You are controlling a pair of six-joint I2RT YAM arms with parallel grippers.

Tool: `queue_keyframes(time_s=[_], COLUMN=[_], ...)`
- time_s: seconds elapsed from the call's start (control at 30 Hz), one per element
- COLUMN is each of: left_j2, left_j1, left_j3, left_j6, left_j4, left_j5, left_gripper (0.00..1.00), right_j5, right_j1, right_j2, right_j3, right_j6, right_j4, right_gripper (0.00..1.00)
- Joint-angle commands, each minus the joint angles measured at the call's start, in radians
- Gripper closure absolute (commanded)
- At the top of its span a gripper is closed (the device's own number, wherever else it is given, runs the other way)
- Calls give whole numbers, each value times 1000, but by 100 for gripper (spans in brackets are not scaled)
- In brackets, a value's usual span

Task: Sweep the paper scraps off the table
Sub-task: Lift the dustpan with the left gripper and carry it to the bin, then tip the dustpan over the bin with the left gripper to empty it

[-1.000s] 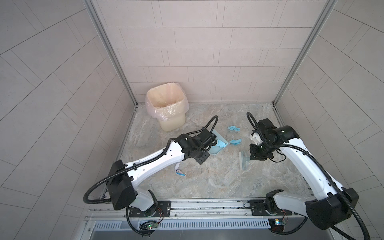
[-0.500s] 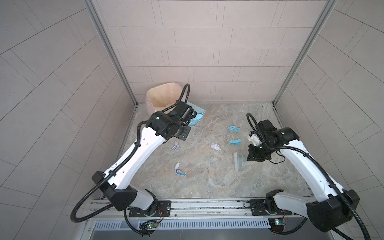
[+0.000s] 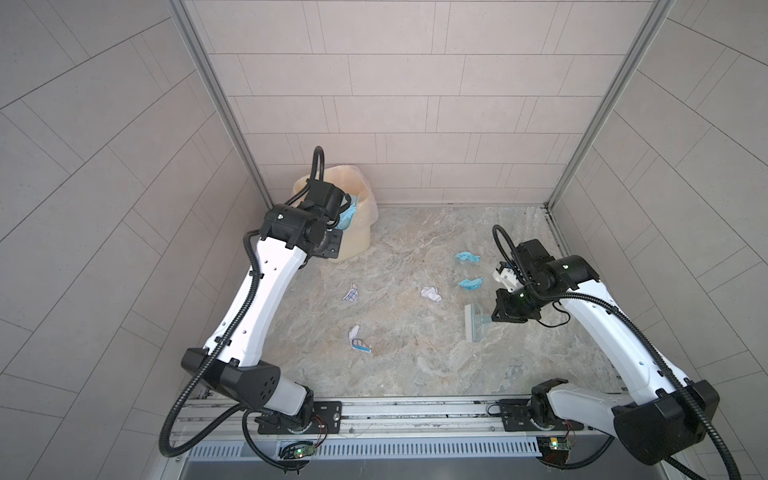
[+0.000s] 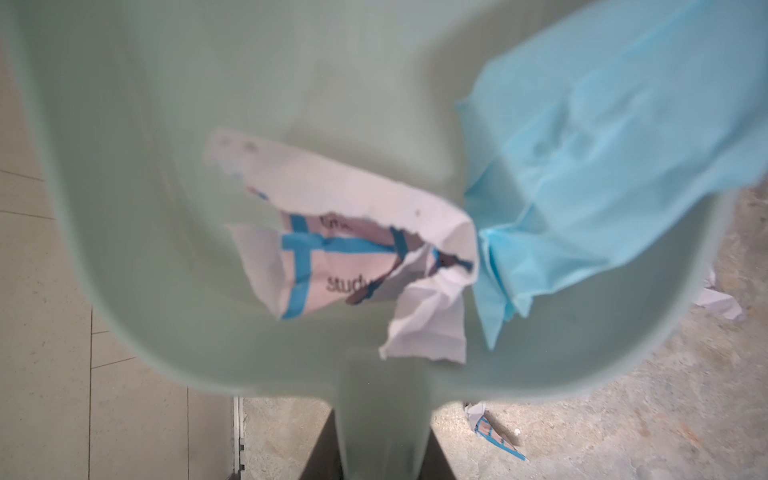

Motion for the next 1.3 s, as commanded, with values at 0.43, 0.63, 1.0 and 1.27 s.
queue_keyframes(time_s=[0.43,0.63,1.0,1.27], left_j2=[198,294,439,476], left_j1=[170,175,162,108], left_j3=[266,396,494,461], left_j6=[120,187,312,427], left_j4=[-76,-114,-87,-34], left_j5=[-116,-233,-451,-643], left_gripper=[100,100,100,100], right_j5=[-29,-38,-33,-32], right_j1=[-5,-5,-6,-5], right_j2=[-51,-48,-41,-36], right_j3=[-62,-71,-57,-64], right_j6=[-4,1,-2,-11], right_j4=[-37,-35,-76,-92], right_gripper=[100,100,100,100])
